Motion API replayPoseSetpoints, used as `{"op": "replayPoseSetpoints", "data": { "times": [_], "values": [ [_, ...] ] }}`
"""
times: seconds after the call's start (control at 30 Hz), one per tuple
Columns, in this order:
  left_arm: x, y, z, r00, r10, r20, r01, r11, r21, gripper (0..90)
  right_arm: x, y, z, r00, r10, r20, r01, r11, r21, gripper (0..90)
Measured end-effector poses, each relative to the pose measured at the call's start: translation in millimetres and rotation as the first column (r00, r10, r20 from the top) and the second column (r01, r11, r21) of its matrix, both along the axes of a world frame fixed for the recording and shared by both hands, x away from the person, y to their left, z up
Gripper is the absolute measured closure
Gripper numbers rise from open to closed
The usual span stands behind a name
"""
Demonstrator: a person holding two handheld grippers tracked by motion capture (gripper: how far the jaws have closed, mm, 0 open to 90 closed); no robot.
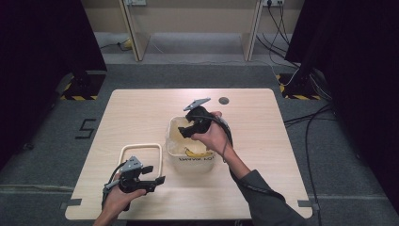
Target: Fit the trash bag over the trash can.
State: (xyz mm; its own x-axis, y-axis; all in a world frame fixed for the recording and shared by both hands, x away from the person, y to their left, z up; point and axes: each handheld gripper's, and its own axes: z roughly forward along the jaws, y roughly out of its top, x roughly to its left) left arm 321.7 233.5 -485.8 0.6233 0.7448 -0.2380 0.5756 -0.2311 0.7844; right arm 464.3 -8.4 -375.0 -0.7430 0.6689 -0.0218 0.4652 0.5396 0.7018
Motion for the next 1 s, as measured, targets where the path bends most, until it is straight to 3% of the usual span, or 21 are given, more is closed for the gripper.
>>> {"op": "replayPoseSetpoints", "data": {
  "times": [0.07,0.13,0.17,0.27,0.63,0.73,1.0],
  "values": [
    [-0.6,0.8,-0.1,1.0000,0.000,0.001,0.000,1.0000,-0.002,28.0,4.7,5.9,-5.3,0.9991,-0.017,-0.038,0.017,1.000,-0.009,32.1],
    [-0.6,1.5,-0.1,1.0000,0.001,0.002,-0.001,1.0000,-0.007,28.0,6.2,9.2,-7.8,0.9985,-0.027,-0.047,0.027,1.000,-0.009,32.2],
    [-0.6,1.7,-0.3,1.0000,0.001,0.001,-0.001,1.0000,-0.007,28.0,6.5,11.7,-9.6,0.9978,-0.037,-0.055,0.035,0.999,-0.039,32.1],
    [-0.6,1.1,-0.3,1.0000,-0.002,-0.002,0.002,1.0000,-0.004,28.0,5.8,16.9,-14.0,0.9979,-0.026,-0.060,0.022,0.998,-0.066,31.8],
    [-1.1,-1.1,-1.9,0.9998,-0.014,-0.010,0.014,0.9999,0.001,28.0,15.8,19.3,-43.4,0.9909,-0.046,-0.127,0.038,0.997,-0.064,31.1],
    [-0.9,-1.1,-2.3,0.9998,-0.013,-0.012,0.013,0.9999,0.000,28.0,12.5,17.3,-36.3,0.9927,-0.044,-0.112,0.041,0.999,-0.024,31.0],
    [-1.3,-2.7,-2.7,0.9998,-0.015,-0.016,0.015,0.9999,0.000,28.0,-5.5,10.4,7.6,0.9994,-0.008,-0.033,0.010,0.998,0.067,31.0]
  ]
}}
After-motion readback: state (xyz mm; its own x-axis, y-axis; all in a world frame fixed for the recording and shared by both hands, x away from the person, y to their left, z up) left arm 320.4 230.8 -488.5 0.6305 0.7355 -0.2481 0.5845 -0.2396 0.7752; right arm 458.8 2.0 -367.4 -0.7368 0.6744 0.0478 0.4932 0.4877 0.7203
